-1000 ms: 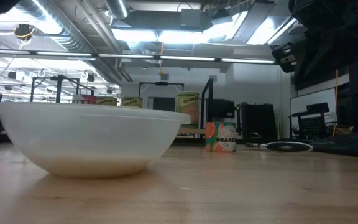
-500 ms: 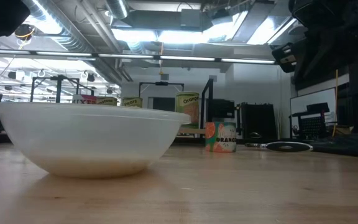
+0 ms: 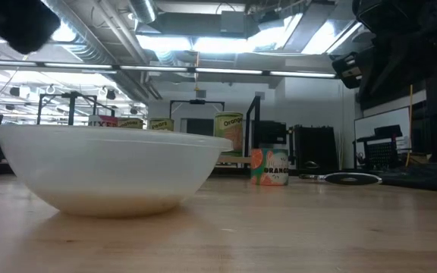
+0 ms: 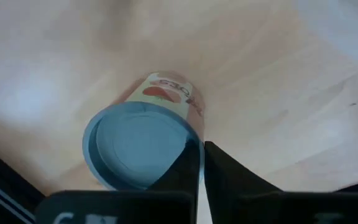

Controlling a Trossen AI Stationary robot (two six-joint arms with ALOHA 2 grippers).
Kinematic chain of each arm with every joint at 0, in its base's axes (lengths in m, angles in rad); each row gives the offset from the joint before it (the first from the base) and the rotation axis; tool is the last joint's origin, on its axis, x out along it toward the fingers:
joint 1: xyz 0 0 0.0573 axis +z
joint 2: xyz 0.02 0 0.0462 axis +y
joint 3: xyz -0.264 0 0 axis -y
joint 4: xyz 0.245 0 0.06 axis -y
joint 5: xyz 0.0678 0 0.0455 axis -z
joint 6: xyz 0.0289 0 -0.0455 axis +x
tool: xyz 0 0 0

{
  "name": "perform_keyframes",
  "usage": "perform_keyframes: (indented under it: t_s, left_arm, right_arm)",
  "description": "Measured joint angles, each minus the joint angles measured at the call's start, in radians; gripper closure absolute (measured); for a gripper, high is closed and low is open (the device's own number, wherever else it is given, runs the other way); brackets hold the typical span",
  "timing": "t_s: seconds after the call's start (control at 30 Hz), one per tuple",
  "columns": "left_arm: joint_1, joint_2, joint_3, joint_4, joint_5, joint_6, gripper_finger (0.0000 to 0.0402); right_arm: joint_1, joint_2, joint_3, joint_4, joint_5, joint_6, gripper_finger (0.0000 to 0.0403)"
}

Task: Pick and place cans onto a shelf
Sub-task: Put the canned diced tomatoes on the shelf

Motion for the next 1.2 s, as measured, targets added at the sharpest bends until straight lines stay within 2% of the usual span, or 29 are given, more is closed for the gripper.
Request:
perform_keyframes:
  t_s: [0.37,0.6,0.77,1.03,1.2]
  left_arm:
    - [0.189,0.004,0.113,-0.192,-0.061,0.482,0.0399]
    - [0.353,0.004,0.157,-0.199,-0.148,0.830,0.0399]
    - [0.471,0.004,0.161,-0.137,-0.200,1.107,0.0400]
    - [0.615,0.004,0.161,0.013,-0.222,1.524,0.0401]
    - [0.678,0.004,0.161,0.066,-0.232,1.720,0.0401]
  right_arm:
    - [0.000,0.000,0.000,0.000,0.000,0.000,0.0331]
    - [0.000,0.000,0.000,0.000,0.000,0.000,0.0331]
    - [0.000,0.000,0.000,0.001,0.000,0.000,0.0331]
    - [0.000,0.000,0.000,0.003,0.000,0.000,0.0331]
    - [0.000,0.000,0.000,0.024,0.000,0.000,0.0331]
